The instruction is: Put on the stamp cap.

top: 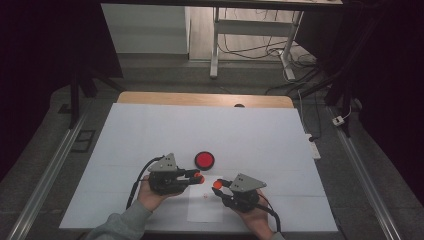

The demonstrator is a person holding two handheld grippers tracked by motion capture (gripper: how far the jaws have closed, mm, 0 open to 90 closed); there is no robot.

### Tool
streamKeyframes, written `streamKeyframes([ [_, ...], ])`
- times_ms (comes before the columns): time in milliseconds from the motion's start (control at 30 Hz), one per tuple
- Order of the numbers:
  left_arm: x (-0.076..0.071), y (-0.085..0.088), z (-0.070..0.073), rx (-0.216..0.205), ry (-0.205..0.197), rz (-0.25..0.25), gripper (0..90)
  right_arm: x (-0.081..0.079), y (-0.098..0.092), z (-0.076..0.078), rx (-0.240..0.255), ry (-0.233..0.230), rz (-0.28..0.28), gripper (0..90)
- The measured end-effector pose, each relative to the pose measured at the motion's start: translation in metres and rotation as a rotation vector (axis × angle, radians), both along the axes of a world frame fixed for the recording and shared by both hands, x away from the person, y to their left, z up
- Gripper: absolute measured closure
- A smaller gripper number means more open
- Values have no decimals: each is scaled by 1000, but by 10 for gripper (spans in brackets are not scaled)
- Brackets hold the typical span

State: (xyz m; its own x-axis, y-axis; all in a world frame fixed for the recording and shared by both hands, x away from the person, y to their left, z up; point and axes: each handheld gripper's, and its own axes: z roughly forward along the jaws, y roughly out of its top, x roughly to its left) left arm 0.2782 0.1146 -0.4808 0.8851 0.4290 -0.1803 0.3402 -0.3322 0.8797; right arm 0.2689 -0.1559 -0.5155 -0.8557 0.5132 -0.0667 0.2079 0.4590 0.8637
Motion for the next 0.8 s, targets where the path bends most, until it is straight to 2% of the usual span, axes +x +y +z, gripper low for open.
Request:
streamKeyframes([
  [400,0,-4,-2,6,5,-12,721,0,20,0,-11,-16,41,632],
  [800,0,-7,-3,10,8,-17,721,0,26,0,4,-22,54,632],
])
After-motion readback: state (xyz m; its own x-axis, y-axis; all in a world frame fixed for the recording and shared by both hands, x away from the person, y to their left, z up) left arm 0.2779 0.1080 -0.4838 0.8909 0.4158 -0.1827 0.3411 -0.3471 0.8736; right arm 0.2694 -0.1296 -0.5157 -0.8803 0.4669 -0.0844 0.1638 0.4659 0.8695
